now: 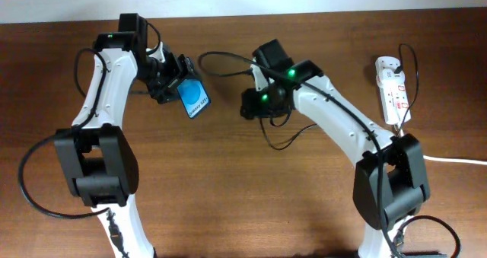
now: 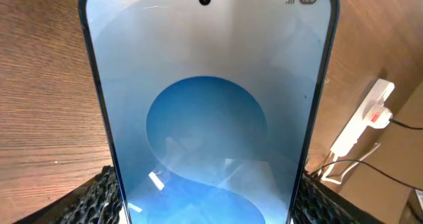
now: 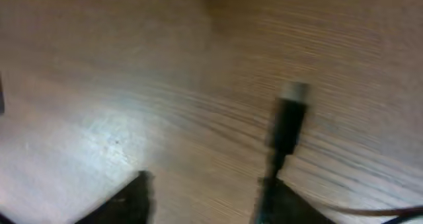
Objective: Plug charger to phone and switch on socket
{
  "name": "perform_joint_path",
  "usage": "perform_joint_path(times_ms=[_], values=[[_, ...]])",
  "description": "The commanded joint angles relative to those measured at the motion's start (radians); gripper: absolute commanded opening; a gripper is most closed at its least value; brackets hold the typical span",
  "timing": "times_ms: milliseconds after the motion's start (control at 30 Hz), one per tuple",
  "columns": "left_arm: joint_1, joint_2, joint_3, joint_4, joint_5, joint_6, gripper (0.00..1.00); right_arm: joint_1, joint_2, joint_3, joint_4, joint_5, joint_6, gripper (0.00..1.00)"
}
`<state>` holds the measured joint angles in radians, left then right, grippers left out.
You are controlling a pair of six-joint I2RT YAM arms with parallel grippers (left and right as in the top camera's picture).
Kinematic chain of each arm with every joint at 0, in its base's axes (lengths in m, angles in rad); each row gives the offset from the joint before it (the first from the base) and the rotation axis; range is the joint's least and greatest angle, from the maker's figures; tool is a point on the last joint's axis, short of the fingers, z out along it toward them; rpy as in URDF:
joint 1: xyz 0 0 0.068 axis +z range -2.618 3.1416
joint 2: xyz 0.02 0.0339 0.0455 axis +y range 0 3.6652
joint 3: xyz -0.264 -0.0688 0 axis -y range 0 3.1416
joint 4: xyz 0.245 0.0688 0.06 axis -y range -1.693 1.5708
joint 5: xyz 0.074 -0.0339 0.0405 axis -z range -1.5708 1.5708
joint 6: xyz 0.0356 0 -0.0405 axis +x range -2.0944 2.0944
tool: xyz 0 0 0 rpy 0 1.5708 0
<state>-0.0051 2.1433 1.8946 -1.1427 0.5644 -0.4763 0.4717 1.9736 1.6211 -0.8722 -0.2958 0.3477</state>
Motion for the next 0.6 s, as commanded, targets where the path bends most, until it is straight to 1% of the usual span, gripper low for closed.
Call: perform_joint_path(times_ms=[0, 33, 67, 133, 233, 300, 367, 433, 567], values=[[0.003, 0.002, 0.017, 0.005, 0.023, -0.097, 0.00, -0.001, 0.013, 0.020, 0.027, -0.044, 0.055, 0.76], [0.003, 0.002, 0.017, 0.005, 0.026, -0.137, 0.00, -0.003, 0.013, 0.029, 0.046, -0.086, 0.055, 0.76], [0.003, 0.002, 0.017, 0.005, 0.042, -0.171, 0.00, -0.003, 0.013, 0.043, 0.057, -0.088, 0.072, 0.76], [0.003, 0.002, 0.017, 0.006, 0.072, -0.198, 0.00, -0.003, 0.013, 0.063, 0.058, -0.019, 0.163, 0.78], [0.003, 0.002, 0.017, 0.005, 0.100, -0.263, 0.00, -0.003, 0.013, 0.074, 0.085, -0.068, 0.174, 0.78], [0.003, 0.002, 0.017, 0.005, 0.160, -0.373, 0.00, 0.001, 0.011, 0.083, 0.130, -0.168, 0.158, 0.77], [0.003, 0.002, 0.017, 0.005, 0.201, -0.489, 0.00, 0.009, 0.011, 0.083, 0.170, -0.191, 0.159, 0.77], [0.003, 0.002, 0.017, 0.005, 0.207, -0.577, 0.00, 0.023, 0.011, 0.083, 0.197, -0.190, 0.167, 0.75], [0.003, 0.002, 0.017, 0.005, 0.206, -0.627, 0.00, 0.045, 0.011, 0.083, 0.249, -0.180, 0.185, 0.73]])
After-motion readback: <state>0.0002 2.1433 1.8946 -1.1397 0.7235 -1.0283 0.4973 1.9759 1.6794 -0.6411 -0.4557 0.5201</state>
